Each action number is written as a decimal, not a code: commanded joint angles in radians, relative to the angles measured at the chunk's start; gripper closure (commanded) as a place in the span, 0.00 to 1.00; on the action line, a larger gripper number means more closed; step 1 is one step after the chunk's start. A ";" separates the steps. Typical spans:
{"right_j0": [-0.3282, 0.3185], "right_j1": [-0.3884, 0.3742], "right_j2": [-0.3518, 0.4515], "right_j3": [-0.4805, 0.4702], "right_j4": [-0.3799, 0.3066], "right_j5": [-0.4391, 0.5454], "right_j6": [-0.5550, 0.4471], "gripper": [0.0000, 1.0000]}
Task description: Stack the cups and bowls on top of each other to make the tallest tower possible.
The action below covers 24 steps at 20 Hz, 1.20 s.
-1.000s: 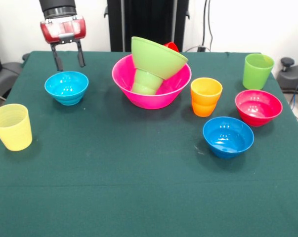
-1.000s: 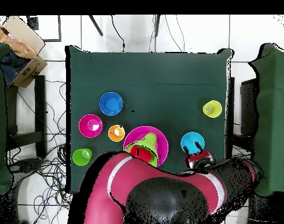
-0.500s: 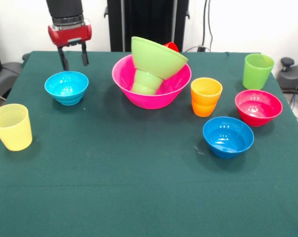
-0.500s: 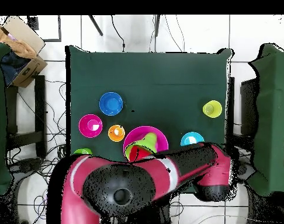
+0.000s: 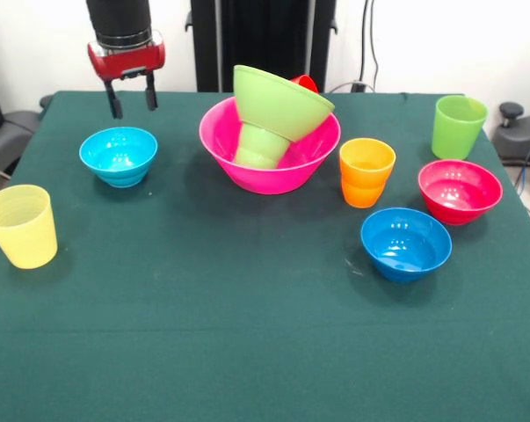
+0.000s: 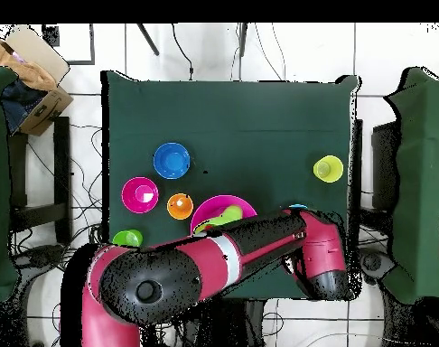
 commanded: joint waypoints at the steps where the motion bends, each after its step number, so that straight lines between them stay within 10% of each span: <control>1: -0.035 0.004 0.110 -0.073 0.013 0.098 0.026 0.00; 24: -0.188 0.004 0.247 -0.043 0.182 0.157 -0.359 0.00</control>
